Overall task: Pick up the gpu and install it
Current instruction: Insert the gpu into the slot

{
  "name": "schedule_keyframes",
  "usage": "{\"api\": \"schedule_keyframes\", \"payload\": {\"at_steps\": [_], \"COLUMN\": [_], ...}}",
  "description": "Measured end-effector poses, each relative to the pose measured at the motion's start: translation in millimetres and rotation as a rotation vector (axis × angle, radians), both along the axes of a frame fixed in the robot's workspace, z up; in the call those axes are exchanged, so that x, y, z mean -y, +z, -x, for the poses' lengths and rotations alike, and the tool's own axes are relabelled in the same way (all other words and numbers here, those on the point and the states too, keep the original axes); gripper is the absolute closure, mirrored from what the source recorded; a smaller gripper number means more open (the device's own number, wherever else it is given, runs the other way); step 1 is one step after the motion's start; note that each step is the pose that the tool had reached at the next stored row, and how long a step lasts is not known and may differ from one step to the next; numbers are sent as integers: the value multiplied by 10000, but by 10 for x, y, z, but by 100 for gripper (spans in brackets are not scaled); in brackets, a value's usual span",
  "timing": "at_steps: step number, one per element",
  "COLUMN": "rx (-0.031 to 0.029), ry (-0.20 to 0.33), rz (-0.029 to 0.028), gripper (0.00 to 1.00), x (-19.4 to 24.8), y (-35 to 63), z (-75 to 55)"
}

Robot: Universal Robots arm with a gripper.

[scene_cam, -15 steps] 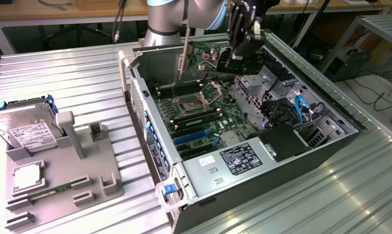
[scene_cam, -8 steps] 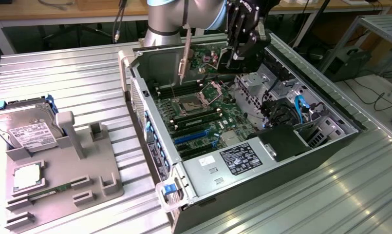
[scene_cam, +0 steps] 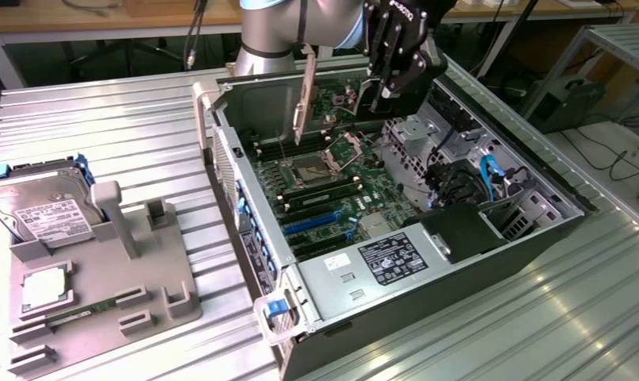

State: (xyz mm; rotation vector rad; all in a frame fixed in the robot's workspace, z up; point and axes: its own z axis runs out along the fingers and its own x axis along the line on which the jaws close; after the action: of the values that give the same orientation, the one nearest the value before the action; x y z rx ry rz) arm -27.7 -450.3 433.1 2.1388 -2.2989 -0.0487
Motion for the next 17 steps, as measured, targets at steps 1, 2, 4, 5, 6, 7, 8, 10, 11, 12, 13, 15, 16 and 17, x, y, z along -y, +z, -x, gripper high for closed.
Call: {"api": "schedule_keyframes", "payload": {"at_steps": [1,2,4,5,6,7,8,10,11,12,13,15,16,17], "rx": [1,2,5,11,24,38,58,73,73,73,72,72,72,72], "ry": [87,209,549,688,910,1016,1051,1061,1061,1061,1062,1063,1063,1063], "rz": [2,4,4,6,7,6,7,6,9,17,28,34,34,34], "gripper": [73,73,73,73,73,73,73,73,73,73,73,73,73,73], "x": [0,0,0,0,0,0,0,5,5,5,5,5,5,5], "y": [-4,-6,-14,-18,-26,-31,-35,-46,-51,-57,-63,-83,-92,-102], "z": [0,0,0,-1,-1,-1,0,0,0,0,0,0,0,0]}}
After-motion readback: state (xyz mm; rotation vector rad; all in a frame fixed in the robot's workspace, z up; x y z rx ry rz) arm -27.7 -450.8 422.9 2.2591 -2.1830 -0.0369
